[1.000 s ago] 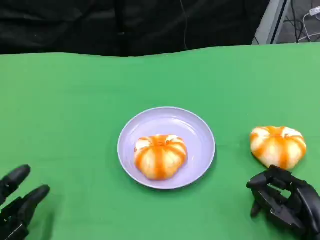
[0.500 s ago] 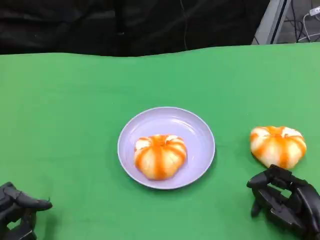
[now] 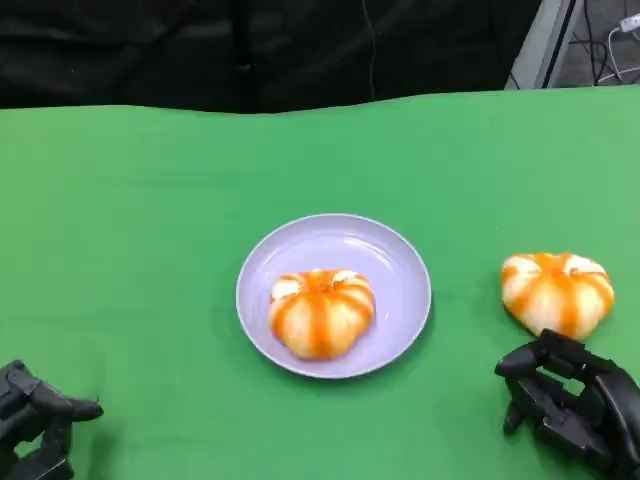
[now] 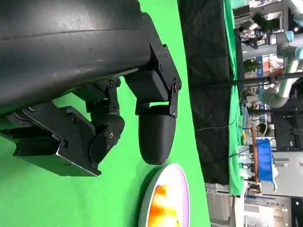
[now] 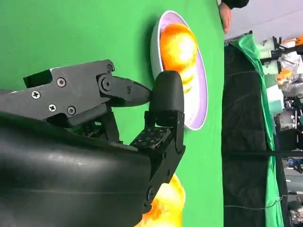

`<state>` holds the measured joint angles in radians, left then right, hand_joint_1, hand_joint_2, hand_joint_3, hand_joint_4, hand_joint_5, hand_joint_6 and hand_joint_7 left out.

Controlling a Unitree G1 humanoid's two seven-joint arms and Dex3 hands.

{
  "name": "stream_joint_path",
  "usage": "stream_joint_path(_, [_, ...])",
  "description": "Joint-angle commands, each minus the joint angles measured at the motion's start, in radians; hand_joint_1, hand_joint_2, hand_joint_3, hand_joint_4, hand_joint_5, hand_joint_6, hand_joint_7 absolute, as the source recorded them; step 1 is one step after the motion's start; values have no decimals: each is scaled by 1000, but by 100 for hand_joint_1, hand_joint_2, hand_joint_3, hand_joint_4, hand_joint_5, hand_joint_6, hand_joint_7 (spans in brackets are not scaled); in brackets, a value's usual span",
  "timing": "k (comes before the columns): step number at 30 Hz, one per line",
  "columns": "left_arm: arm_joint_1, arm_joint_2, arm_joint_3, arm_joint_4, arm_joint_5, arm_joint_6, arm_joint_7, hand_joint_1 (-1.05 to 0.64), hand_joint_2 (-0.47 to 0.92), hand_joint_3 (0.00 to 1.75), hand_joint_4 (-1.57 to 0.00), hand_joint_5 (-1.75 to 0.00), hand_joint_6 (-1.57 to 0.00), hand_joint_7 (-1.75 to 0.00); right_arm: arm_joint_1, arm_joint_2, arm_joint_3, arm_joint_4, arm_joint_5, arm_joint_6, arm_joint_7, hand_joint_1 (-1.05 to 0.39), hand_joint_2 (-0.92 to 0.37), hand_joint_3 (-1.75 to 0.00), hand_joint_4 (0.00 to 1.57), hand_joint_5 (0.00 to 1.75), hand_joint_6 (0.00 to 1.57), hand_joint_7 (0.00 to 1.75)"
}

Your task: Grasp the bread from the table and place it into the plate.

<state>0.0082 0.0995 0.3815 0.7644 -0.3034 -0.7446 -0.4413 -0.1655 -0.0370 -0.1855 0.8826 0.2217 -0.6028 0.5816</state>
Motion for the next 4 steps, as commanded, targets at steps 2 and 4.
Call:
stream_joint_path(2, [3,15,-8,-14,0,-18,9,6,67,98,-93,-164,-89,-141,-4,-25,-16,11,22,5,12,-23,-92,-49,60,174,73,110])
stream_joint_path(4, [1,17,-10,-9,2,-27,8,7,67,98,-92,-164,-88,-141,-4,-25,-17,12,24,6,15,-23,-92,-50,60,174,73,110])
